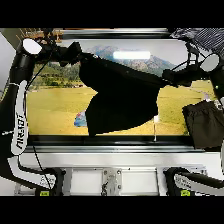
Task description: Fold the clothes and pants, and hang the long-sleeved shirts on hangers.
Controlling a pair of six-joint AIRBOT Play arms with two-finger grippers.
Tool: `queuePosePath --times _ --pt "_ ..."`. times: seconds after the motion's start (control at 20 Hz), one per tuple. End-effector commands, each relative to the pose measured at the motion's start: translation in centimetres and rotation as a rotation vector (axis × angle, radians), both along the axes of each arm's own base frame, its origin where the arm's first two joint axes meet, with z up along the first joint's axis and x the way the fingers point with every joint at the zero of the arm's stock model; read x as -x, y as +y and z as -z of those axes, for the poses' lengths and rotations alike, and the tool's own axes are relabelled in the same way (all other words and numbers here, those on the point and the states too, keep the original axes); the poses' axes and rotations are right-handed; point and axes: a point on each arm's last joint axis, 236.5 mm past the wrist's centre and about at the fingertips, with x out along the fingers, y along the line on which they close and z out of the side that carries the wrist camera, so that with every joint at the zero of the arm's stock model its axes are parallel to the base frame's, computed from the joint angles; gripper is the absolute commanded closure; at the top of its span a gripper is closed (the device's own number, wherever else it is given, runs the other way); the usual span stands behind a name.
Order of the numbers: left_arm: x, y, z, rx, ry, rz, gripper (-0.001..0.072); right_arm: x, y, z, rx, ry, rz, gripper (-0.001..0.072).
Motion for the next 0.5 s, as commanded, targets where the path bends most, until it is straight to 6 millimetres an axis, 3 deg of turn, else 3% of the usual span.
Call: queuePosePath --times 0.0,0.15,0.3,0.45 --pt "3.3 1.3 1.2 -0.198 0.032 0.057 0.0694 1.1 -1.0 0.3 0.075 0.011 -0.042 0.0679" --pt "8.5 1.1 4.5 -0.291 0.096 0.094 0.0694 4.8 -1.6 2.8 0.114 0.093 -0.069 0.0679" --pt "14.0 0.9 10.6 -0.304 0.215 0.114 0.0694 8.1 -1.8 7.2 0.12 0.18 -0.071 0.0679" --pt "19.5 0.1 17.3 -0.299 0.347 0.129 0.0694 9.1 -1.8 11.8 0.125 0.194 -0.068 0.0679"
